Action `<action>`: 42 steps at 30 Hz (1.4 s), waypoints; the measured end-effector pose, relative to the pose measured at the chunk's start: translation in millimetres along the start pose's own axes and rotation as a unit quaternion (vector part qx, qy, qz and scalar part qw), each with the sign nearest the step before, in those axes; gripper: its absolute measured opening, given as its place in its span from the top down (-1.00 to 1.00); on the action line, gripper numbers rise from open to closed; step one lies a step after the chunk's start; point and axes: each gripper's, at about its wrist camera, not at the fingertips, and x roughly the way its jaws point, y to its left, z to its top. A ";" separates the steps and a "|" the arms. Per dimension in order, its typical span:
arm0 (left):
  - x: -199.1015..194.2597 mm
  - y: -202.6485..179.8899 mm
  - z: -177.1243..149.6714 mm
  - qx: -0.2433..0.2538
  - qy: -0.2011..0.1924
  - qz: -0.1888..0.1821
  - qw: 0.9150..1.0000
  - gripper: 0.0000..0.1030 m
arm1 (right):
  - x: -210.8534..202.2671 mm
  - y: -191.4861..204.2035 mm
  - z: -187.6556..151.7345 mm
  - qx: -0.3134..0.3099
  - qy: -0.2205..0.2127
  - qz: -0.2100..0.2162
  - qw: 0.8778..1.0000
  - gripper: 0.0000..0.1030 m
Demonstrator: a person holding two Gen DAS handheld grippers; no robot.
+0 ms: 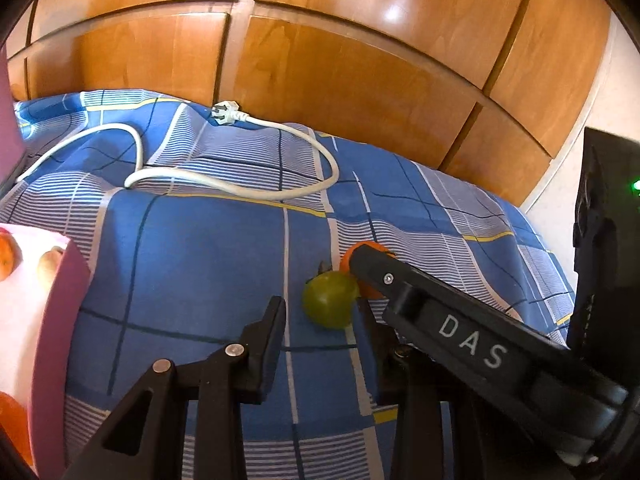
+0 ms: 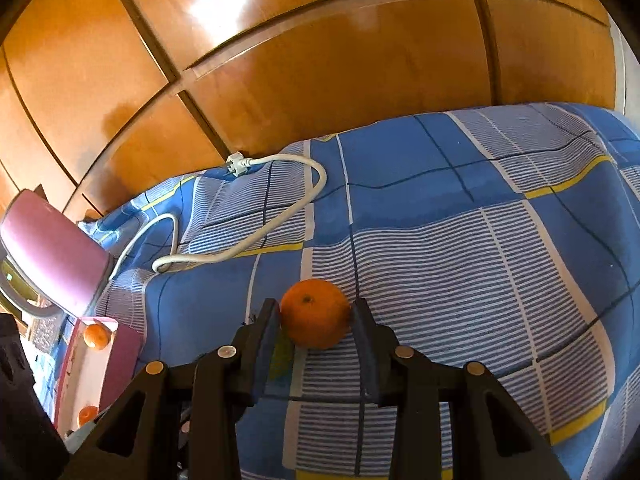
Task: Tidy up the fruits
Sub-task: 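Grasp the mandarin with the right gripper while the left gripper approaches the green fruit, then close the left gripper on the green fruit while the right gripper holds the mandarin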
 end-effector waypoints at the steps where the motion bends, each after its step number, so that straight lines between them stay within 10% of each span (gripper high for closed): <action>1: 0.4 -0.8 -0.1 0.002 0.001 -0.001 1.000 0.32 | -0.3 -0.5 0.3 0.001 -0.001 0.004 1.000 0.21; 30: 20.8 -5.6 9.0 0.002 0.024 0.000 1.000 0.35 | -27.2 -48.6 -15.3 0.093 -0.049 -0.017 0.994 0.27; 42: -36.2 21.8 -33.9 -0.039 0.013 0.027 0.999 0.37 | -38.2 -26.7 -35.2 0.058 0.001 0.006 0.998 0.27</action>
